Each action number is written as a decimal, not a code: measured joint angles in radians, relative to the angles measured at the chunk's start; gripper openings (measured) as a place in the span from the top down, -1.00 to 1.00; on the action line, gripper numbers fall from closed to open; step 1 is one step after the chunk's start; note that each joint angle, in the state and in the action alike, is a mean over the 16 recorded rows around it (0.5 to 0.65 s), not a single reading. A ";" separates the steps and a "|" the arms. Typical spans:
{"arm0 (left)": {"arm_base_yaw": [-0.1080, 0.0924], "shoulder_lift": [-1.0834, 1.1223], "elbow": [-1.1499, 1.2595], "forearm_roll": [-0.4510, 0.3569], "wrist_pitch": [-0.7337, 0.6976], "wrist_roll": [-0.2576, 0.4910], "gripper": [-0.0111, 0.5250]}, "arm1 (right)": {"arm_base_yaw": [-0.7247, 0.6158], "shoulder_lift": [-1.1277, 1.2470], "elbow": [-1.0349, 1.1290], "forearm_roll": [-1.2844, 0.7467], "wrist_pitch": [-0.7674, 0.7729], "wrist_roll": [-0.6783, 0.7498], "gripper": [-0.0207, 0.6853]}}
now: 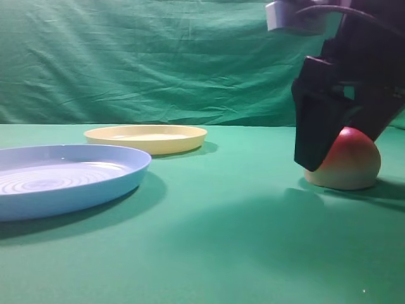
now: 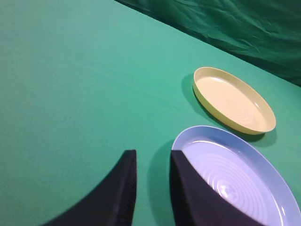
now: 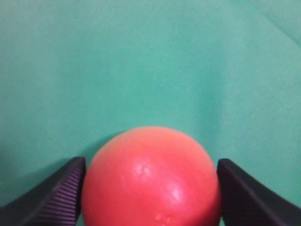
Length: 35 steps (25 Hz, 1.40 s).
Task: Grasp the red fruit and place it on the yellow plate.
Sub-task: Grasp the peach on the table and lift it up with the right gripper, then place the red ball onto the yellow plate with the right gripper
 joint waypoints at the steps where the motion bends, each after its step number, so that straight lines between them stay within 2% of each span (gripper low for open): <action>1: 0.000 0.000 0.000 0.000 0.000 0.000 0.37 | 0.000 0.002 -0.013 0.000 0.005 0.000 -0.17; 8: 0.000 0.000 0.000 0.000 0.000 0.000 0.37 | 0.011 0.013 -0.179 0.005 0.030 0.000 0.19; 11: 0.000 0.000 0.000 0.000 0.000 0.000 0.37 | 0.031 0.034 -0.285 0.008 0.032 0.000 0.29; 21: 0.000 0.000 0.000 0.000 0.000 0.000 0.37 | 0.141 0.239 -0.655 0.022 -0.014 -0.001 0.32; 25: 0.000 0.000 0.000 0.000 0.000 0.000 0.37 | 0.173 0.350 -0.760 0.021 -0.028 -0.002 0.17; 35: 0.000 0.000 0.000 0.000 0.000 0.000 0.37 | 0.187 0.485 -0.874 -0.011 -0.026 -0.017 -0.58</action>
